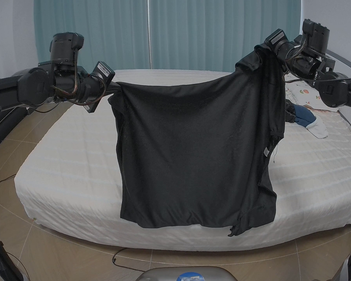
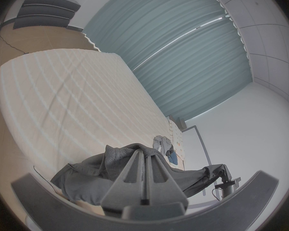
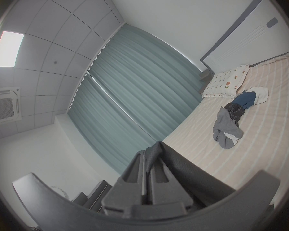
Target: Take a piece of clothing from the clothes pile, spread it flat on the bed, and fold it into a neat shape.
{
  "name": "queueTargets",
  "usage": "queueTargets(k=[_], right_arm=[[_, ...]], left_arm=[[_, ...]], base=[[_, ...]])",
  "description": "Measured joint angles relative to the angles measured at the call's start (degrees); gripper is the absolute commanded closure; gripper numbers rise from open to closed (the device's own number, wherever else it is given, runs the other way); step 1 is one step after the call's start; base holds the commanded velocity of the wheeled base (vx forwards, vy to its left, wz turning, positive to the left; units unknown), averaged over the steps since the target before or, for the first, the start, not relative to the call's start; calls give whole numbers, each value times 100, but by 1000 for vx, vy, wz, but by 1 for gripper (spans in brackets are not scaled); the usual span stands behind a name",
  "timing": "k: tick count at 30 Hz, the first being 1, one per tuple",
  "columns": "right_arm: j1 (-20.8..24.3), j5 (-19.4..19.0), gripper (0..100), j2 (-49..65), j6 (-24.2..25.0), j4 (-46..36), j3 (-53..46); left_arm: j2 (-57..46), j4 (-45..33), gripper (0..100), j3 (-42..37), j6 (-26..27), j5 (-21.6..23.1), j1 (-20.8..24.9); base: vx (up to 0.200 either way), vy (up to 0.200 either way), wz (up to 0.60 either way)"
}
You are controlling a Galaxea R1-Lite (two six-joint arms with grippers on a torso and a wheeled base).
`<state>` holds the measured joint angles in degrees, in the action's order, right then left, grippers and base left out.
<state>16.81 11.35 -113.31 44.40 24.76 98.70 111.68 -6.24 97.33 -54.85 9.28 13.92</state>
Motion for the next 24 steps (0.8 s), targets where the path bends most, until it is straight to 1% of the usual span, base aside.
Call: queueTargets(k=[6,16,23,24], right_arm=[[-67,-44,100,-452,-23,74,113],[-105,39,100,-1368,-22,91,183],[-174,299,100,-2015,33,182,221],[-182,307,100,-2087,33,197,218]], left_arm=[[675,0,100,433,-4,-4,-32],[1668,0,100,822,9,7,-52],[2194,0,100,1069,-15,29,-21],[2258,0,0,1089,-17,24,-12]], base=[[200,0,0],[0,0,0],[0,0,0],[0,0,0]])
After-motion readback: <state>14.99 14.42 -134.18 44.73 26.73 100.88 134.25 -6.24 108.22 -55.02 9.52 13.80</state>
